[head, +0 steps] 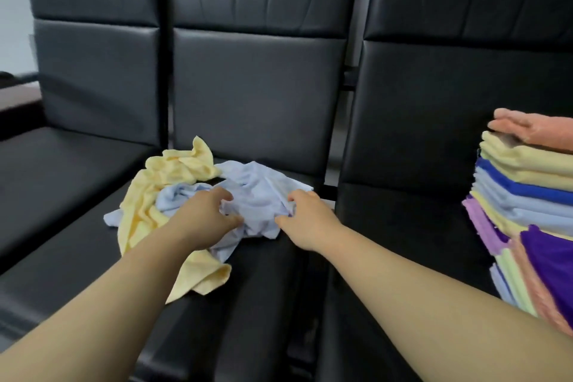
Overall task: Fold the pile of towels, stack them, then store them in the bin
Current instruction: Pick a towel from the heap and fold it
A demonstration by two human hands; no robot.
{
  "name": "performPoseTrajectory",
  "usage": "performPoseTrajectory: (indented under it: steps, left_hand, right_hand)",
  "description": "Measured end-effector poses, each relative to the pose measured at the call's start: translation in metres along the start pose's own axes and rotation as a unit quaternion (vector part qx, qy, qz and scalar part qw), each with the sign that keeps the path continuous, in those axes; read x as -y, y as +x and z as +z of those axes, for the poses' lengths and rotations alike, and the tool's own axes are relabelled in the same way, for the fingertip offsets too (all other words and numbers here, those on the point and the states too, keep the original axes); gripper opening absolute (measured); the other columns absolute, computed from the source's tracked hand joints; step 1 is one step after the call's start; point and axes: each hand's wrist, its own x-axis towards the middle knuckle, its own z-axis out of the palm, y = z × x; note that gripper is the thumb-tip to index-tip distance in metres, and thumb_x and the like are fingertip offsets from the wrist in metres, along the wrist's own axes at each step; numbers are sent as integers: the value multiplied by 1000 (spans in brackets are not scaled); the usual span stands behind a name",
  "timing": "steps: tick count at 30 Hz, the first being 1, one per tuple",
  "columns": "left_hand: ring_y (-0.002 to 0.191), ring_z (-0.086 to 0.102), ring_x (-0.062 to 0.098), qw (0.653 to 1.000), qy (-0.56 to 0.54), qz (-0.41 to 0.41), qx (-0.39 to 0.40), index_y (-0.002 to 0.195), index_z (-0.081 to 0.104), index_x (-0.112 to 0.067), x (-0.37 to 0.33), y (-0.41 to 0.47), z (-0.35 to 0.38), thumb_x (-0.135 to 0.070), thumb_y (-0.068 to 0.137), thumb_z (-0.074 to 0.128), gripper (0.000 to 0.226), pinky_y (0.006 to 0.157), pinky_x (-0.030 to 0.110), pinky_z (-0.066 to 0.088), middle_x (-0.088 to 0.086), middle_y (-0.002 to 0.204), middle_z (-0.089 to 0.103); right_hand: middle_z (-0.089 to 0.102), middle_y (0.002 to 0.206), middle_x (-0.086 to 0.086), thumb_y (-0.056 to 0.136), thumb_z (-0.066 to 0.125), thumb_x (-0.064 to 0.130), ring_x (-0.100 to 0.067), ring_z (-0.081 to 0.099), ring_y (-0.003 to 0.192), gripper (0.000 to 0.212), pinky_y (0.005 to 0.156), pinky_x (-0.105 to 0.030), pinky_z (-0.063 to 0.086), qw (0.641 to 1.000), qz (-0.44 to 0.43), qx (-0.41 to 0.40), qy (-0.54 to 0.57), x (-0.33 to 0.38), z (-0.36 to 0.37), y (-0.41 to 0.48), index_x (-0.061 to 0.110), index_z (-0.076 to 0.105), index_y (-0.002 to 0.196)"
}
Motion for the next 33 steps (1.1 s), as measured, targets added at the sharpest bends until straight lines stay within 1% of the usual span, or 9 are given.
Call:
performPoseTrajectory:
  steps: [3,7,10,15,18,23,27,30,33]
  left_hand:
    - [119,56,24,1000,10,25,6,145,50,-26,2,8,8,-48,89,70,63,91,32,45,6,135,56]
    - [101,57,20,999,29,26,12,136,60,-21,1,16,15,-51,90,67,55,77,30,39,3,113,62]
    - [94,56,16,1000,-11,15,3,128,65,-18,-6,17,16,-46,91,64,46,77,30,41,-1,99,65]
    - [103,63,16,995,-79,57,-12,133,63,-21,-31,9,19,-60,89,62,59,87,32,48,0,116,67]
    - [102,64,17,992,-87,90,8,121,64,-35,-44,1,24,-79,73,63,65,92,41,56,1,119,64]
    - [135,40,30,985,64,130,89,139,46,-45,-62,-15,43,-79,72,64,78,110,47,39,2,138,42]
    - [144,30,36,960,196,115,163,146,30,-56,-68,-28,49,-77,74,62,82,112,53,33,6,160,26]
    - [130,42,29,958,199,119,170,116,53,-55,-78,-36,53,-75,71,62,50,105,49,40,-5,132,47]
    - [118,49,30,952,233,112,164,103,50,-39,-93,-40,65,-67,73,47,42,97,52,45,-4,120,51]
  right_hand:
    - [53,140,-9,94,62,43,-31,61,111,57,71,-32,40,997,73,-15,21,3,9,29,14,51,142]
    - [66,99,-6,97,65,31,-25,62,89,19,66,-29,44,994,89,30,-57,-7,4,42,13,68,94]
    - [50,69,-1,93,69,26,-16,45,64,32,55,-26,35,985,88,-4,149,-22,-16,36,10,57,68]
    - [73,111,-6,102,64,27,-19,67,107,15,103,-41,53,917,43,-48,394,-25,-75,5,14,69,96]
    - [73,122,-11,108,55,26,-23,71,114,24,100,-44,56,857,13,-48,513,-24,-110,-23,8,66,119]
    - [72,127,-17,111,44,29,-32,72,115,37,100,-54,56,797,55,-49,600,-31,-139,-65,6,59,136]
    - [68,107,-17,105,52,10,-30,68,103,15,102,-48,54,850,113,-59,511,-33,-149,-87,1,64,102]
    - [67,100,-17,104,54,18,-30,66,100,18,89,-43,56,884,169,-74,429,-45,-153,-102,5,59,92]
    - [69,103,-10,103,58,34,-23,64,97,28,87,-40,53,936,157,-62,308,-64,-152,-119,6,64,105]
